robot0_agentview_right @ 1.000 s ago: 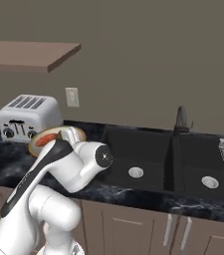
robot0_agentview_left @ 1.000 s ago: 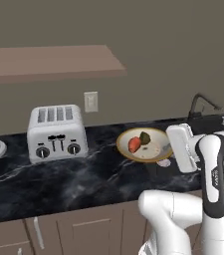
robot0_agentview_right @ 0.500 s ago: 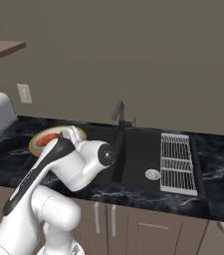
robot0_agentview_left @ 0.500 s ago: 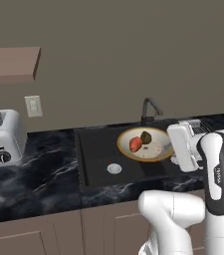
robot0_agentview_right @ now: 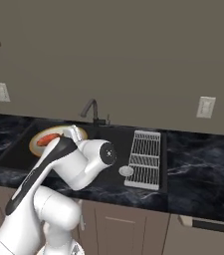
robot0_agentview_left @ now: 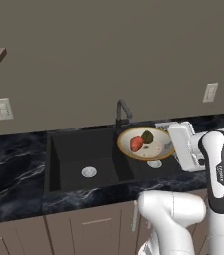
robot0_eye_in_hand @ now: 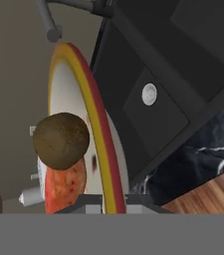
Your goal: Dump the kiwi and sweet potato from the bowl so the bowl can be washed. Place the bowl in the sink after clearing the leftovers.
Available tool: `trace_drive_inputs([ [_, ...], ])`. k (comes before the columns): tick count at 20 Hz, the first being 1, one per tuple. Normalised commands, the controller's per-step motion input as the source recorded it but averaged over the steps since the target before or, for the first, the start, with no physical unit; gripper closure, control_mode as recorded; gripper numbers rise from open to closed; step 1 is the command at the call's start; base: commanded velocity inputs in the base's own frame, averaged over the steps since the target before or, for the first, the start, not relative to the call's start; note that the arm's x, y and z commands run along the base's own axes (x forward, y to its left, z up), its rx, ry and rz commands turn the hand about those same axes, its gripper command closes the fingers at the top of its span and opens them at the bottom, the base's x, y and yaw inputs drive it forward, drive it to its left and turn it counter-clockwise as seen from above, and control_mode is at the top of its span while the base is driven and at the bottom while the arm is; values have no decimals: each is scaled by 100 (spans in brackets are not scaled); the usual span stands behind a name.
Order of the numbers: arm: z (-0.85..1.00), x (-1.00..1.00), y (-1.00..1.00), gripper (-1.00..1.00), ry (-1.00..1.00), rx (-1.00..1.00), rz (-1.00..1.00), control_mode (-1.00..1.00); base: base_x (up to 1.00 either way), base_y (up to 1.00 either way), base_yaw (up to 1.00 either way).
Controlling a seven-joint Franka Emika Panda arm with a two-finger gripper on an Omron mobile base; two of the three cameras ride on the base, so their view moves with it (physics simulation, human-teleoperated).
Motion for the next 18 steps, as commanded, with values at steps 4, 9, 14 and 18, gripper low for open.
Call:
trace_drive_inputs([
  [4, 0, 0, 0, 100, 0, 0, 0, 100, 4, -20, 0],
  [9, 0, 7, -42, 100, 0, 0, 0, -100, 0, 0, 0],
  [14, 0, 14, -85, 100, 0, 0, -1, -100, 0, 0, 0],
  [18, -2, 23, -99, 100, 0, 0, -2, -100, 0, 0, 0],
])
